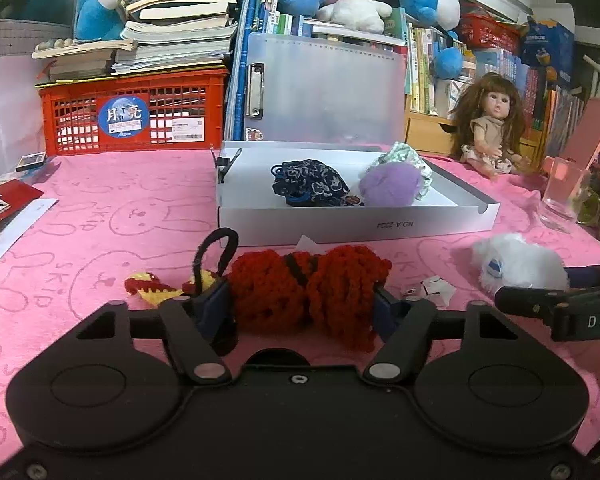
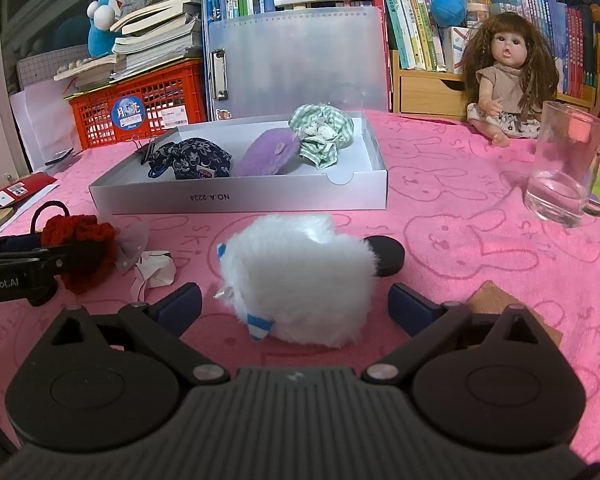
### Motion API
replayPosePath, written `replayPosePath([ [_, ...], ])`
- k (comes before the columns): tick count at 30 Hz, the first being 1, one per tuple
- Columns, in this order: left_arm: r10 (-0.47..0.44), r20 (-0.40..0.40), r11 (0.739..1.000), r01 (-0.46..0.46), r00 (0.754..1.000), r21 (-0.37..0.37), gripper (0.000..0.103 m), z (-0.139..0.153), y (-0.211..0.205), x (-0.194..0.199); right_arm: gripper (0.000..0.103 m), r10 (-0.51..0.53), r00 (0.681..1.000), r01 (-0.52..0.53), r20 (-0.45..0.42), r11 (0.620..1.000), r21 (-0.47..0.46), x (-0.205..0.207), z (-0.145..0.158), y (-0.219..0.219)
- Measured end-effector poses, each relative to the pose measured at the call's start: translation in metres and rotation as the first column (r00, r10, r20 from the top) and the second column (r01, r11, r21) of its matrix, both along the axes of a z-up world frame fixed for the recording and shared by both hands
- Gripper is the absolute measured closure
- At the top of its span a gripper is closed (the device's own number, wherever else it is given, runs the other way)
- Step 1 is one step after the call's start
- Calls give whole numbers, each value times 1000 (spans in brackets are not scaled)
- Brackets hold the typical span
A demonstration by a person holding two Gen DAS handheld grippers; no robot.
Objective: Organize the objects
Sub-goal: 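Close the right gripper on the white plush toy while the left gripper grasps the red crochet toy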
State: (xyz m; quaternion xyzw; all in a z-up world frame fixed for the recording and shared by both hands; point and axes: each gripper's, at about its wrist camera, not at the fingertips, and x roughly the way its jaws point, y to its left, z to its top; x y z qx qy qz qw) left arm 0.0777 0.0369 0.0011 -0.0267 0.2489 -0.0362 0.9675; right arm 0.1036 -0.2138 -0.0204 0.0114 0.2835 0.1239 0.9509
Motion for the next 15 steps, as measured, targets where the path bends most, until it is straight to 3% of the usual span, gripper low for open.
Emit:
replayPosePath([
  [6, 6, -4, 1000, -6, 1000, -17, 45, 4, 2, -6, 35, -36, 999, 35, 21, 998, 51, -8, 3, -5],
  [15, -12, 54, 999, 14, 998, -32, 46, 26, 0, -16, 38, -12, 995, 11, 97, 1000, 12, -17, 23, 8],
])
